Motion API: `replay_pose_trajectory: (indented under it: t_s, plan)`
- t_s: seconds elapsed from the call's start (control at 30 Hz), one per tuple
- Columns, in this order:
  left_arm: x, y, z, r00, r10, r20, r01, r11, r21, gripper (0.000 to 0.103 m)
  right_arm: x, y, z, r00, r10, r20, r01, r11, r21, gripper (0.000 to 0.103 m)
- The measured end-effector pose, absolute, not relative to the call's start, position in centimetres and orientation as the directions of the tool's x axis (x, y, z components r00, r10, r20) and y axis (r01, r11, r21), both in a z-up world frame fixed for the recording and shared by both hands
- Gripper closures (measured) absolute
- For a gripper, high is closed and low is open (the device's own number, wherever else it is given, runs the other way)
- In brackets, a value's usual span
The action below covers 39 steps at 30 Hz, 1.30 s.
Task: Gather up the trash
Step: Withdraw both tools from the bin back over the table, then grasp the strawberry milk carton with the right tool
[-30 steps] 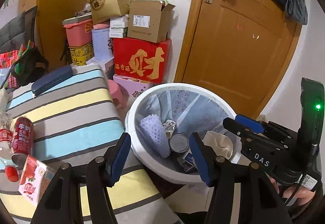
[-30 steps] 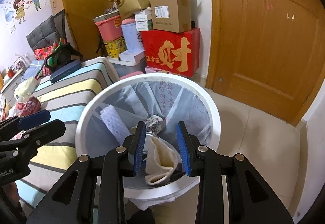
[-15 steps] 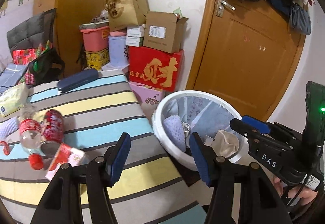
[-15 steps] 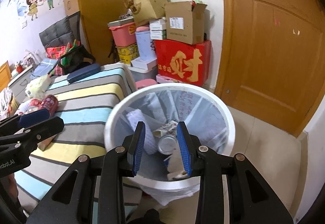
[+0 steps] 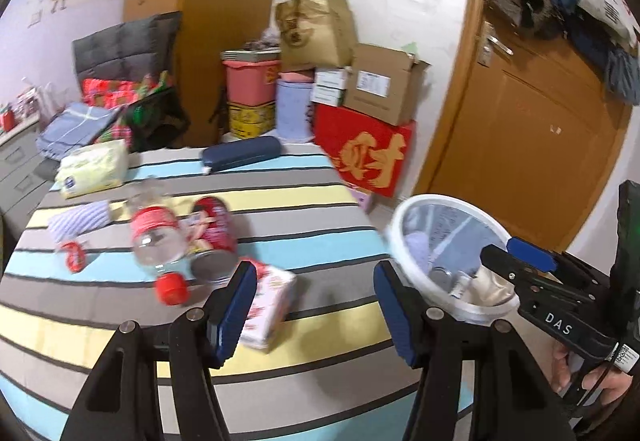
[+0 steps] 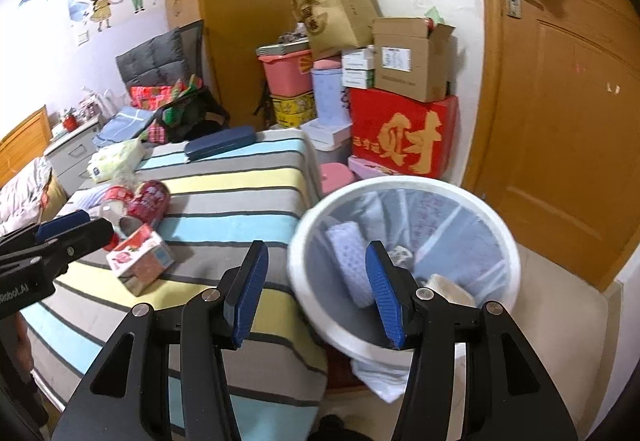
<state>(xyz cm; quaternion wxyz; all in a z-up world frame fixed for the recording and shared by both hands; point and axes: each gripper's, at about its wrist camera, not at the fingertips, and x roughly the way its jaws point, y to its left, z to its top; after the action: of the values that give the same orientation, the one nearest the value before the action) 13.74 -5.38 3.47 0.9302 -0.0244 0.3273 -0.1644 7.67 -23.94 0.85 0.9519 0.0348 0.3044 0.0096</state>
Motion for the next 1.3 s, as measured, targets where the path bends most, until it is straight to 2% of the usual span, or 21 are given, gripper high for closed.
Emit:
replay_pose_trajectory:
  t_s: [0.33, 0.7, 0.93, 1.17, 1.3]
  plan:
    - [13.3, 1.4, 2.9, 0.760, -0.228, -0.608, 0.169, 0.974, -0.154, 0.041, 8.7, -19.4, 0.4, 0.796, 0.138, -0.589, -0.120, 0.990, 0.069, 0.050]
    - [14.0, 7.2, 1.7, 0.760, -0.164, -0.629, 0.069, 0.982, -0.174, 0.040, 10.2, -13.9, -1.2, 0.725, 0.245, -0.644, -0.228, 0.967, 0.111, 0.045]
    - [14.9, 9.3, 1.2, 0.757, -0.159, -0.633, 0.049, 0.981, -0.188, 0.039, 11.7, -11.4, -1.9, 0.674, 0.317, -0.667, -0.245, 0.948, 0.203, 0.039]
    - [16.1, 10.6, 1.0, 0.749, -0.180, -0.637, 0.045, 0.974, -0.223, 0.039, 13.7, -9.9, -2.7, 0.659, 0.241, -0.712, -0.129, 0.969, 0.209, 0.038]
    - [16.6, 10.8, 1.0, 0.751, -0.174, -0.637, 0.042, 0.975, -0.218, 0.038, 14.5, -9.2, -3.1, 0.641, 0.219, -0.736, -0.102, 0.974, 0.202, 0.034]
